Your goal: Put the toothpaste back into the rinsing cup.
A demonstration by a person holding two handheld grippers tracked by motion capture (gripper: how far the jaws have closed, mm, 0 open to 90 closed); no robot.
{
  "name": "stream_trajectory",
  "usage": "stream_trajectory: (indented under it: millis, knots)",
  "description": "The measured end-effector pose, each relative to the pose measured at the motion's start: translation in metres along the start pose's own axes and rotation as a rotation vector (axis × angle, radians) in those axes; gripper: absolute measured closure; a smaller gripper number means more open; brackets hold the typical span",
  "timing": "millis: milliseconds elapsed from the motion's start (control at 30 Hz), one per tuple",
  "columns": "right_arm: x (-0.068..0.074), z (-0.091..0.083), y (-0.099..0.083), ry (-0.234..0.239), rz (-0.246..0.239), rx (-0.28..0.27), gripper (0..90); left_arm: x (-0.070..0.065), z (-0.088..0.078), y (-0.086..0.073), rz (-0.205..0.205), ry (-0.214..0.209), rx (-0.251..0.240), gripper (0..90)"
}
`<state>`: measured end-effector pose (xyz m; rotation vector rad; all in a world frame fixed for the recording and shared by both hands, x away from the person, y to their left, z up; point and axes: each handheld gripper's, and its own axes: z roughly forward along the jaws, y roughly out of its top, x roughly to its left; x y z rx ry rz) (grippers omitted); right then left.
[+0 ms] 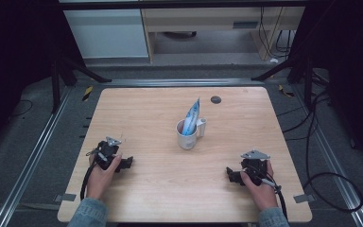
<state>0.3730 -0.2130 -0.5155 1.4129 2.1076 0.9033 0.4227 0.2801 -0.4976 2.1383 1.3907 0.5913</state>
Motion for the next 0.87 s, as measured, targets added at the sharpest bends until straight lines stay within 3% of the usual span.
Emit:
stream_trajectory:
  millis: [200, 300, 500, 867]
  knots:
    - [0.000, 0.000, 0.000, 0.000, 0.002, 0.000, 0.4, 0.008, 0.002, -0.002, -0.013, -0.003, -0.021, 2.7]
    - [0.000, 0.000, 0.000, 0.000, 0.002, 0.000, 0.4, 0.015, 0.006, -0.003, -0.040, -0.030, -0.038, 1.3]
    - [0.000, 0.000, 0.000, 0.000, 0.002, 0.000, 0.4, 0.025, 0.011, -0.009, -0.038, -0.039, -0.105, 0.0]
    - [0.000, 0.000, 0.000, -0.001, 0.000, 0.001, 0.4, 0.026, 0.011, -0.009, -0.047, -0.037, -0.102, 0.0]
